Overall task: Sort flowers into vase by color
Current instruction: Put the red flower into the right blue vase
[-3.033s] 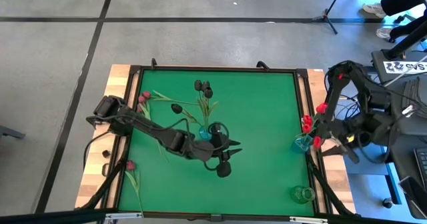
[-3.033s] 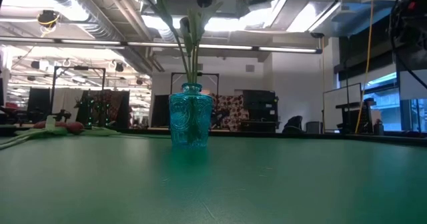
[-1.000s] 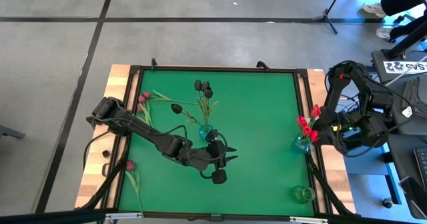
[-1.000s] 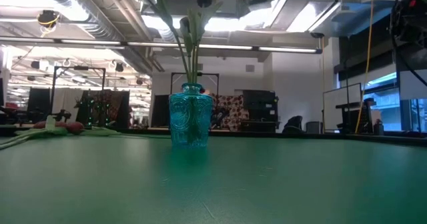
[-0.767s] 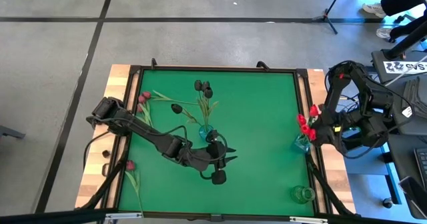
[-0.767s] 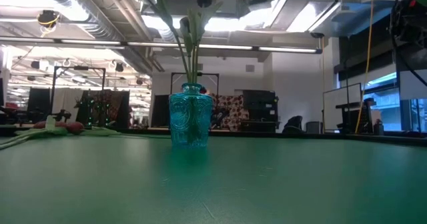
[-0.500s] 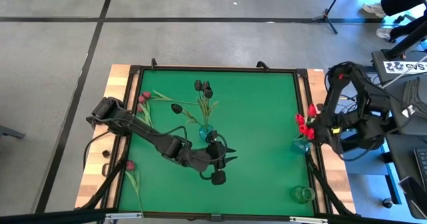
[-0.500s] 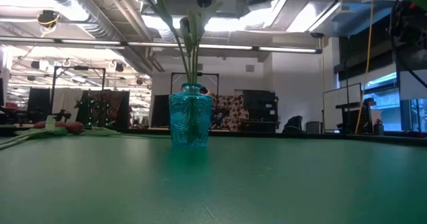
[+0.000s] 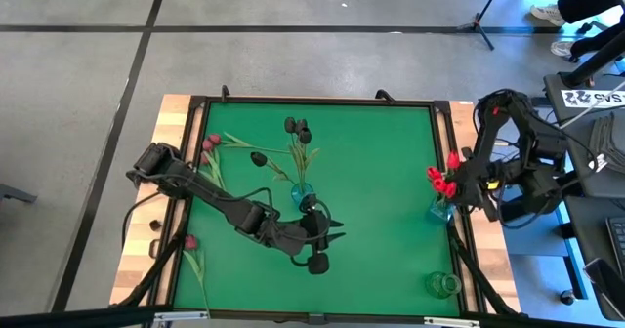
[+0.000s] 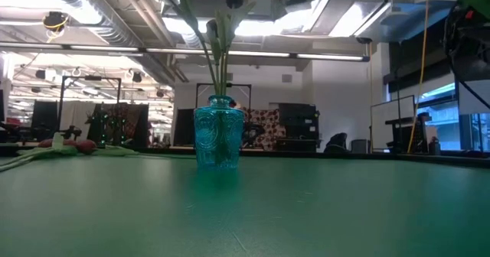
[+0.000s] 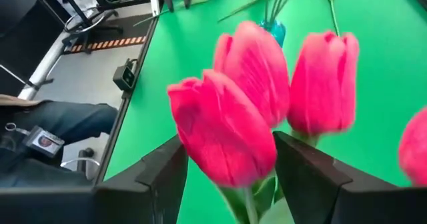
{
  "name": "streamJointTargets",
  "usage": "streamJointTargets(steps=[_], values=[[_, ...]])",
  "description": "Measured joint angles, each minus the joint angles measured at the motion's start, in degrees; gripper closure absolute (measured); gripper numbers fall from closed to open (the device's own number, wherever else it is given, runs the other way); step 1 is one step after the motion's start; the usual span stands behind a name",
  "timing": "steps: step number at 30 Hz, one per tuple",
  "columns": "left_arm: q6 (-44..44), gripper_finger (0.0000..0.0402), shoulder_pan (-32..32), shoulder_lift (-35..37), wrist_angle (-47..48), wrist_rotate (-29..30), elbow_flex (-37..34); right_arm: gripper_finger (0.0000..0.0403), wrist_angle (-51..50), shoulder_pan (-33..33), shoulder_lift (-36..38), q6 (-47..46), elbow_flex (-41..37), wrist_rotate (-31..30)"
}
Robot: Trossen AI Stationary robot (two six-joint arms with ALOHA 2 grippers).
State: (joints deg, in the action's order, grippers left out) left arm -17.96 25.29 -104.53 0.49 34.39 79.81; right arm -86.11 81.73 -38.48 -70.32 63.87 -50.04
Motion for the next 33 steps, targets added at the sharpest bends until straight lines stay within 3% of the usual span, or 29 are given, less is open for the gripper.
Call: streamJointTargets(steps=[13, 20, 33], values=[[0.0, 0.0305, -0.1, 0.0, -0.1, 1.0, 0.0, 0.0187, 1.3, 0.0, 0.0, 5.5, 3.3, 0.4], [-0.4, 0.0305, -0.7, 0.0, -0.1, 1.4, 0.0, 0.0187, 4.4, 0.0, 0.0, 4.2, 2.1, 8.1], [-1.2, 0.0305, -1.7, 0.0, -1.7, 1.4, 0.0, 0.0187, 3.3, 0.0, -0.1, 1.6, 2.1, 8.0]])
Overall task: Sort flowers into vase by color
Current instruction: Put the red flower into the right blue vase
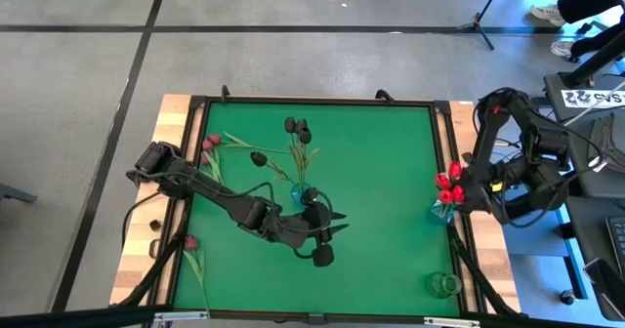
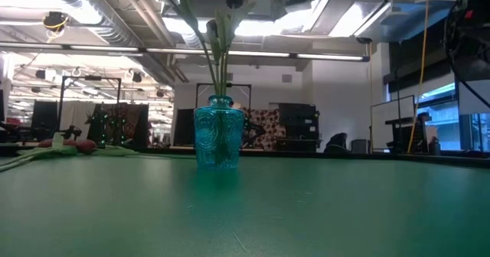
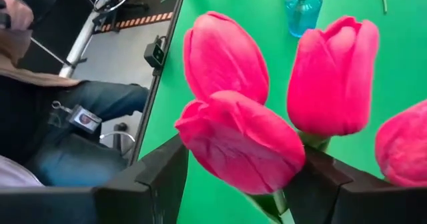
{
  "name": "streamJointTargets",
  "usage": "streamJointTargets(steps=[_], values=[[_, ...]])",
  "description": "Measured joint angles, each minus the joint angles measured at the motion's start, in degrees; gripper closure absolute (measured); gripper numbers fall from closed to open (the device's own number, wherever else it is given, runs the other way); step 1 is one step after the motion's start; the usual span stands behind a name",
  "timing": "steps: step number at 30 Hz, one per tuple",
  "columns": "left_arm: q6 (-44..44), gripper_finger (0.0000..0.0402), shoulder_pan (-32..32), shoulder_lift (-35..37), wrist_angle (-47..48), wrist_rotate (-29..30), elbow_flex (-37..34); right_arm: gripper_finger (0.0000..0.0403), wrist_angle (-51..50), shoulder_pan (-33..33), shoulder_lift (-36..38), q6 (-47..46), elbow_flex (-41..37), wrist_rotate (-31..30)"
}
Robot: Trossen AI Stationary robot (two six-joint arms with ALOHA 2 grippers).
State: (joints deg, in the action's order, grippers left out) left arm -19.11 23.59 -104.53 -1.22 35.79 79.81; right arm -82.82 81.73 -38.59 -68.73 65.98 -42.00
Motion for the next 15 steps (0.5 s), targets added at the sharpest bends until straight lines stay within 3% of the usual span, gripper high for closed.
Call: streamJointTargets(steps=[10, 15], values=[[0.0, 0.0305, -0.3, 0.0, -1.6, 0.0, 0.0, 0.0187, -2.8, 0.0, 0.0, 0.8, 2.0, 0.9], [0.1, 0.0305, -0.2, 0.0, -1.8, -0.1, 0.0, 0.0187, -3.3, 0.0, 0.0, 0.0, 2.0, -3.5]])
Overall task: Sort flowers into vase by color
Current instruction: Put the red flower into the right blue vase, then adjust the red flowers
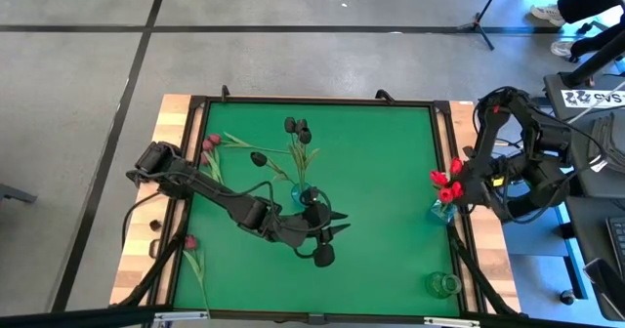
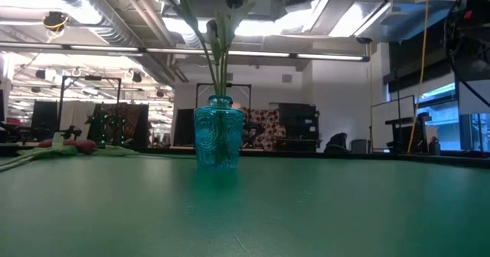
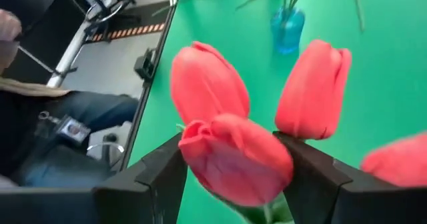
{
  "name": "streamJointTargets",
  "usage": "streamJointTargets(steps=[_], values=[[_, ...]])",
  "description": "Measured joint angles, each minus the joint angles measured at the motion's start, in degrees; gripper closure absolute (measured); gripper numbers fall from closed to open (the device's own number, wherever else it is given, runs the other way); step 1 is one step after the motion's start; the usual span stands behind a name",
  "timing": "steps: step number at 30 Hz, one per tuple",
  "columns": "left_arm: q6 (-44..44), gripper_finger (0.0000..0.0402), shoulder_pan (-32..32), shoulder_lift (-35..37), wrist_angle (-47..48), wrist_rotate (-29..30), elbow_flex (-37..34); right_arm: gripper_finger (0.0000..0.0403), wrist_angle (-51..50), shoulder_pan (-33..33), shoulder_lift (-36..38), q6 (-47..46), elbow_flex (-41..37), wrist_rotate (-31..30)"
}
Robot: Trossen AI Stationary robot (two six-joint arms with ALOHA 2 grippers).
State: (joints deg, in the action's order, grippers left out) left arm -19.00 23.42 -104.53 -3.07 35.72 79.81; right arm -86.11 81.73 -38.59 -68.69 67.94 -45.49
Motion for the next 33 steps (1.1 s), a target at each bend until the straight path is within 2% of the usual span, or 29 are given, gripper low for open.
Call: streamJointTargets(steps=[7, 16, 21, 29, 33], values=[[0.1, 0.0305, 0.0, 0.0, 0.0, 0.0, 0.0, 0.0187, 1.2, 0.0, 0.0, 2.5, -1.5, -8.6], [1.5, 0.0305, 0.0, 0.0, 0.0, 0.0, 0.0, 0.0187, 2.5, 0.0, -0.3, 2.4, -2.0, -13.5], [1.6, 0.0305, 0.0, 0.0, 0.0, 0.0, 0.0, 0.0187, 3.2, 0.0, -0.3, 1.9, -2.0, -14.0], [1.5, 0.0305, 0.0, 0.0, -0.5, 0.0, 0.0, 0.0187, 5.6, 0.0, -0.3, 4.5, -1.6, -18.3], [1.6, 0.0305, -0.4, -0.4, -4.0, -0.1, 0.0, 0.0187, 8.2, 0.0, -0.3, 7.1, -0.7, -21.5]])
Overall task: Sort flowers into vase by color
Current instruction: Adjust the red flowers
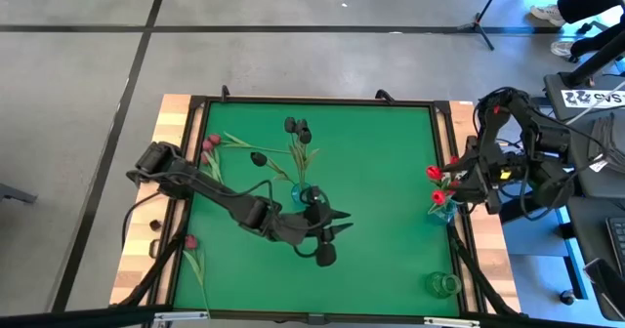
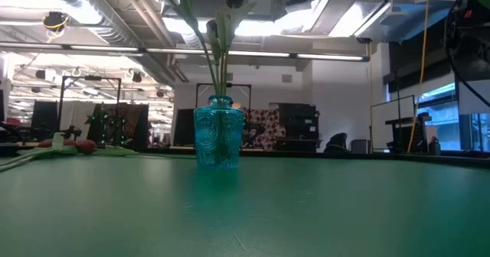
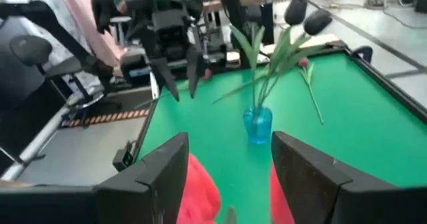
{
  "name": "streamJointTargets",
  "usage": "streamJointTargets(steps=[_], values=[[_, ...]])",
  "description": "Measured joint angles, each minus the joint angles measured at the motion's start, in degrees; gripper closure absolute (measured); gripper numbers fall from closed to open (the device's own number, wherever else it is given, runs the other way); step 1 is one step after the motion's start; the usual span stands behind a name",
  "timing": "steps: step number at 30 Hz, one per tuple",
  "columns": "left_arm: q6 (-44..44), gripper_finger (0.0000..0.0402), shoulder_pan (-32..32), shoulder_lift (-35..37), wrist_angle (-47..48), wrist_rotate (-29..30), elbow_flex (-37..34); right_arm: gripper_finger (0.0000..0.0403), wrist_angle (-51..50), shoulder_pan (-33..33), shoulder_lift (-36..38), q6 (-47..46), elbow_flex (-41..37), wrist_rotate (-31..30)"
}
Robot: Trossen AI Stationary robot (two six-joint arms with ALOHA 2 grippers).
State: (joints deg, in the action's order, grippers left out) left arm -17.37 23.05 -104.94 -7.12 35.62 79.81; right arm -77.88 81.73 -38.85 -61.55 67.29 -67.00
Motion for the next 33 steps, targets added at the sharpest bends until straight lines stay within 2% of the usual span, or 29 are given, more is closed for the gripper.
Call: streamJointTargets(steps=[6, 9, 14, 18, 20, 25, 29, 33], values=[[0.3, 0.0305, -1.8, -1.8, -5.2, -0.8, 0.0, 0.0187, 6.6, -0.1, -2.8, 13.8, 0.7, -0.8], [0.9, 0.0305, -3.4, -3.3, -9.3, -1.8, 0.0, 0.0187, 6.1, -1.4, -4.1, 15.3, 2.1, -1.9], [3.4, 0.0305, -6.9, -7.5, -21.2, -9.4, 0.0, 0.0187, 2.7, -6.1, -4.3, 15.5, 2.7, 1.1], [7.2, 0.0305, -8.4, -8.6, -23.6, -6.5, 0.0, 0.0187, 1.1, -9.8, -4.0, 15.1, 2.7, 0.8], [8.6, 0.0305, -9.0, -8.7, -23.6, -6.0, 0.5, 0.0187, 1.0, -11.6, -3.7, 15.1, 2.7, 3.1], [12.7, 0.0305, -9.8, -8.5, -23.3, -9.4, 4.6, 0.0187, -0.6, -17.2, -4.5, 15.7, 2.4, 13.2], [13.5, 0.0305, -10.1, -8.7, -22.2, -9.7, 4.9, 0.0187, -0.2, -20.8, -6.8, 18.2, 2.4, 14.5], [13.5, 0.0305, -10.0, -8.7, -22.1, -9.6, 4.9, 0.0187, -0.4, -23.0, -6.0, 18.1, 2.5, 19.2]])
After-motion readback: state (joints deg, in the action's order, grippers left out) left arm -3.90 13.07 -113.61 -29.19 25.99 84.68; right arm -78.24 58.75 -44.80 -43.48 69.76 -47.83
